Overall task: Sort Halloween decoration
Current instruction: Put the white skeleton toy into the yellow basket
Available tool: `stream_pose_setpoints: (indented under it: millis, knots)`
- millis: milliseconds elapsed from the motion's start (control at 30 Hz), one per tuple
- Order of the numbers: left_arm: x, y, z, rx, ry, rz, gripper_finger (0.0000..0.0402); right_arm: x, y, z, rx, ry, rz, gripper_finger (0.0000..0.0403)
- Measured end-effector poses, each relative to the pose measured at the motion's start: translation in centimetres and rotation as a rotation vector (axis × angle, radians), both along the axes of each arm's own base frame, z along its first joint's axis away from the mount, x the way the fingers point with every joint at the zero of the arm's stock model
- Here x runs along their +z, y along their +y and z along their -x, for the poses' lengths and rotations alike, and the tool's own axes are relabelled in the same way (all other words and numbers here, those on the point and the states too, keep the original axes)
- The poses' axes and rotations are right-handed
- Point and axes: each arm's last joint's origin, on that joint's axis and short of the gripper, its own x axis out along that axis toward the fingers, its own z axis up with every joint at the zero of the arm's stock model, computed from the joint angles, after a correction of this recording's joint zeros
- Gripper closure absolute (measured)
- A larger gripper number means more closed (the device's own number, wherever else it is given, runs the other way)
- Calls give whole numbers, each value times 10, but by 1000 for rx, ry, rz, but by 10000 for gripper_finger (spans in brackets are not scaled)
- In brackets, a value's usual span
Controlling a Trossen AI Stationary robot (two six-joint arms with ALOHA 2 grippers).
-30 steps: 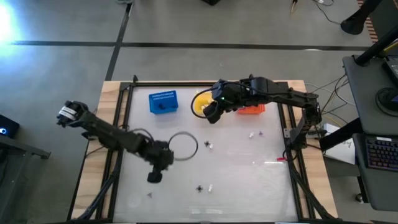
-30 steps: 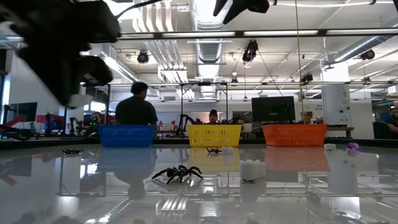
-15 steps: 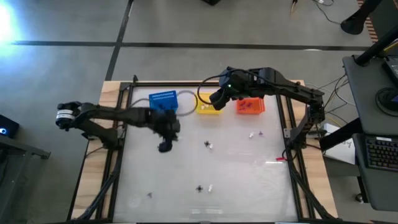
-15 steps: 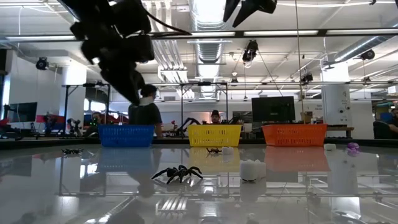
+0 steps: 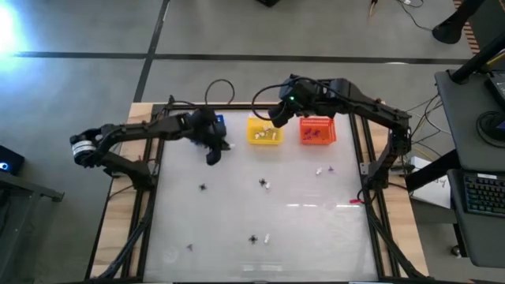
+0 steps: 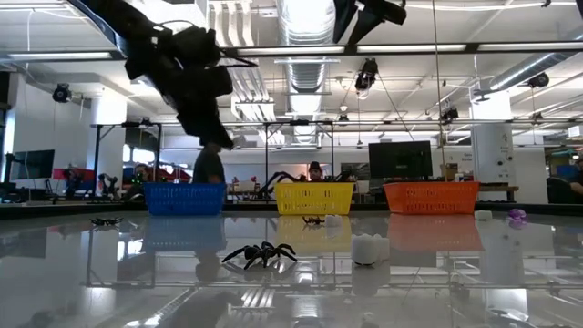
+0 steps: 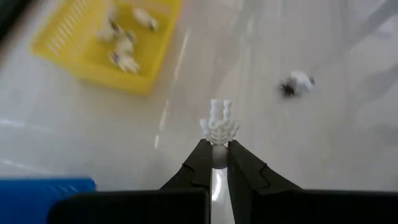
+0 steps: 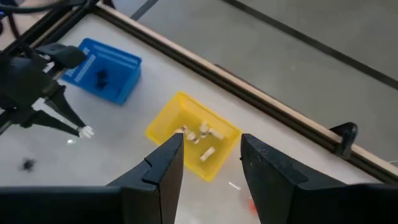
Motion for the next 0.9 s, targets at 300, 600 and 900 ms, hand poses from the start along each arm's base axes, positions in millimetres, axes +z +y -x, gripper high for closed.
stream_pose_setpoints:
  millis: [300, 600, 900]
  knots:
    - [17, 31, -33, -8, -53, -56, 401, -1, -19, 5, -61, 10, 20, 252]
    - [32, 64, -59, -4, -70, -104, 401, -1, -28, 9, -41, 51, 47, 252]
    - [-1, 75, -67, -85, -31, -22, 398, -1, -28, 9, -4, 77, 64, 252]
